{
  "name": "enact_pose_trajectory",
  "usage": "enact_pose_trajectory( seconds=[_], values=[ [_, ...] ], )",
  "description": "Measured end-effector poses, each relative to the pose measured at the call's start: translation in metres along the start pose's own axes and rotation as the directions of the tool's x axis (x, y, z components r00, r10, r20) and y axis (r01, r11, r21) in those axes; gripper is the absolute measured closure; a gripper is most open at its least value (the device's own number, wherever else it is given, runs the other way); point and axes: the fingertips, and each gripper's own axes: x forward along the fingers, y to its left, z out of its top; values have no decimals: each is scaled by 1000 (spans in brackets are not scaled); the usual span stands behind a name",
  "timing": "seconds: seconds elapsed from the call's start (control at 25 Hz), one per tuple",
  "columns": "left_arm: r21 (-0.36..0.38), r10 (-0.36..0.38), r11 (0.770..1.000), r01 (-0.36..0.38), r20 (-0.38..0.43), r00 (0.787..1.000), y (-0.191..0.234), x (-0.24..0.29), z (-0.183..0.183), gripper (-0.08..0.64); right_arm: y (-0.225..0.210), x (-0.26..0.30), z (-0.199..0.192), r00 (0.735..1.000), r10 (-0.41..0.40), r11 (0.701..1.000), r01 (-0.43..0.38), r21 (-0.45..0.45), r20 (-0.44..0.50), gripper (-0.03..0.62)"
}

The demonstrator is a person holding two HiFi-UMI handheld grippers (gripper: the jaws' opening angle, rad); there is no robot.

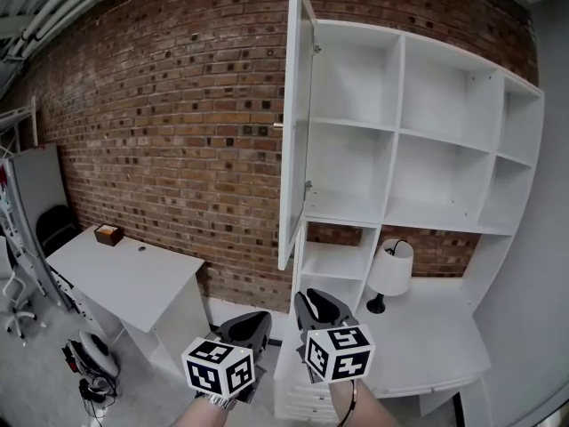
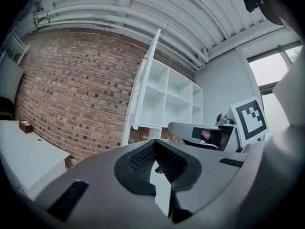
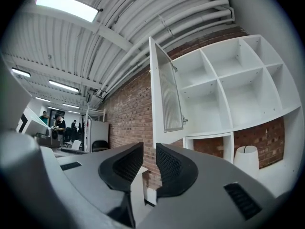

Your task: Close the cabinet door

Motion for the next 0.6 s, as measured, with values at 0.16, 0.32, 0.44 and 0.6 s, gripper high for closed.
enact_pose_trajectory(
  seconds=[0.16, 0.32, 0.44, 0.6],
  values=[
    [-3, 27, 1000, -27, 6, 1000, 1, 11, 4, 552, -11, 21, 7, 1000, 21, 1000, -20, 12, -8, 465],
    [0, 57, 998, -57, 3, 998, 5, 20, 6, 552, -14, 53, 16, 999, 50, 999, -50, 18, -14, 431],
    [-1, 83, 997, -83, -4, 997, 11, 24, 4, 552, -16, 79, 18, 998, 59, 998, -59, 10, -26, 402],
    [6, 117, 993, -117, -5, 993, 22, 26, 4, 552, -22, 106, 15, 998, 50, 999, -49, 21, -37, 371]
  ],
)
